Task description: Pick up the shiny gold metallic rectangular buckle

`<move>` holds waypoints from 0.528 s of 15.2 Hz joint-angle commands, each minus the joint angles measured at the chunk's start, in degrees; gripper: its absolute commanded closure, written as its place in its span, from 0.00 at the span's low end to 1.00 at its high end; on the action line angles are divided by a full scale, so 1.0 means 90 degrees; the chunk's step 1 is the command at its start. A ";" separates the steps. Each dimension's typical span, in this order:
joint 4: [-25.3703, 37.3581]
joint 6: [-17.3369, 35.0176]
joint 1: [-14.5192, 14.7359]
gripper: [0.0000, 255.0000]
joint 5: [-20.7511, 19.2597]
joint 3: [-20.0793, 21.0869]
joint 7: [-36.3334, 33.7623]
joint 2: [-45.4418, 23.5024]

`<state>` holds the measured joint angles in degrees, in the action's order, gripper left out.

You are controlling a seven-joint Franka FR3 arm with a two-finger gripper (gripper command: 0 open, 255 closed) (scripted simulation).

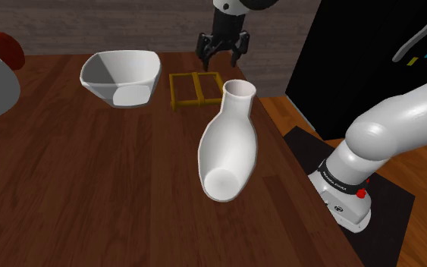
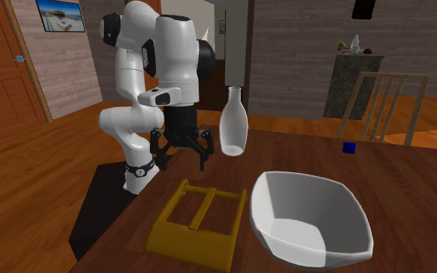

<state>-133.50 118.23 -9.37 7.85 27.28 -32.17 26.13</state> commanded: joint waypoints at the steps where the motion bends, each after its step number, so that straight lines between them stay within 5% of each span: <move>1: 0.0219 0.0295 -0.0213 0.00 -0.0198 0.0362 -0.0697 -0.0512; 5: 0.0727 0.0754 -0.0650 0.00 -0.0914 0.1016 -0.2140 -0.1622; 8: 0.0707 0.0973 -0.0698 0.00 -0.1124 0.1111 -0.2437 -0.1881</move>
<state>-127.28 126.26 -15.39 -1.46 36.93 -53.06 10.23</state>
